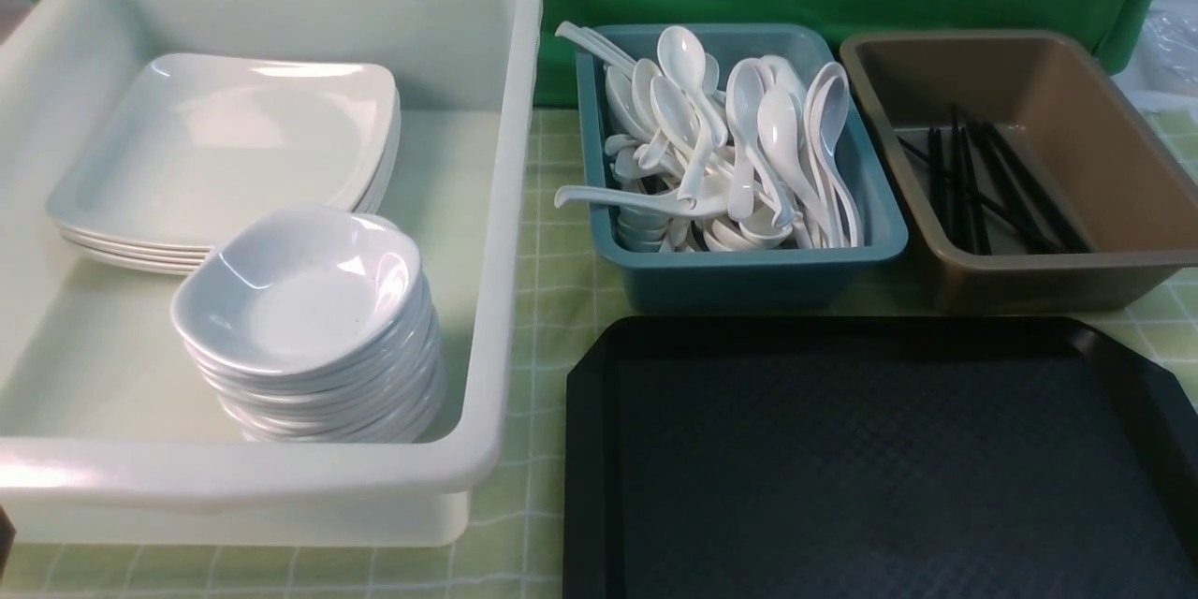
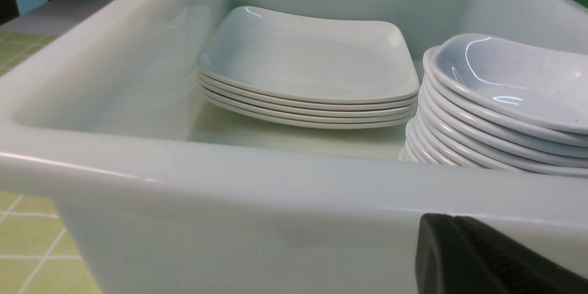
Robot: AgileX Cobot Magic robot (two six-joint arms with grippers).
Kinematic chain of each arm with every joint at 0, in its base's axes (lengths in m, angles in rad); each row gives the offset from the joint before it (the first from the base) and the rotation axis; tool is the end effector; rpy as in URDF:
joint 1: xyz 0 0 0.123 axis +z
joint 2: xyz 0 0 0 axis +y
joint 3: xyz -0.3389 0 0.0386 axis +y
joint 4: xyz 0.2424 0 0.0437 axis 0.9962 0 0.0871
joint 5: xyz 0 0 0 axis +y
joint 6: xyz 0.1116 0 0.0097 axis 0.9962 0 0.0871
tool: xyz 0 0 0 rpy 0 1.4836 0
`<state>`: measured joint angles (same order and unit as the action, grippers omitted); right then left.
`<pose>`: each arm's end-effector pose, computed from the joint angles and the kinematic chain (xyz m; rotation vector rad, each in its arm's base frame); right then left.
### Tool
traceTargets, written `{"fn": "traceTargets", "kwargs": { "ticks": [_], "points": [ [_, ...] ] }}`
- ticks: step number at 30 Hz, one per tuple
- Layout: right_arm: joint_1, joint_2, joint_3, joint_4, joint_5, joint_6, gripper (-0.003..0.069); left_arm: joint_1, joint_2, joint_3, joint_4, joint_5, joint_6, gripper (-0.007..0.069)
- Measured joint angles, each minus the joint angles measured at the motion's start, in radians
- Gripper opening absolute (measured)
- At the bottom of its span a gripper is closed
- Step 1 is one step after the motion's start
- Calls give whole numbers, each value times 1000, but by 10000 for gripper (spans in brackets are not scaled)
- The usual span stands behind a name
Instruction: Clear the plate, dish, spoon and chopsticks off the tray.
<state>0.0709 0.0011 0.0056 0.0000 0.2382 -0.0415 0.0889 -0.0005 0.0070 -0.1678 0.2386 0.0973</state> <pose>0.0144 0.0010 0.1864 -0.0971 1.7258 0.0217 0.0147 -0.0031 0.1863 -0.1043 1.7222 -0.0170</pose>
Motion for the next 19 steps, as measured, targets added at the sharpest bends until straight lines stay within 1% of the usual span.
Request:
{"fn": "traceTargets", "kwargs": {
  "ticks": [9, 15, 19],
  "points": [
    [0, 0, 0, 0, -1, 0, 186, 0, 0, 0, 0, 0, 0, 10],
    [0, 0, 0, 0, -1, 0, 214, 0, 0, 0, 0, 0, 0, 10],
    [0, 0, 0, 0, -1, 0, 218, 0, 0, 0, 0, 0, 0, 10]
  ]
}}
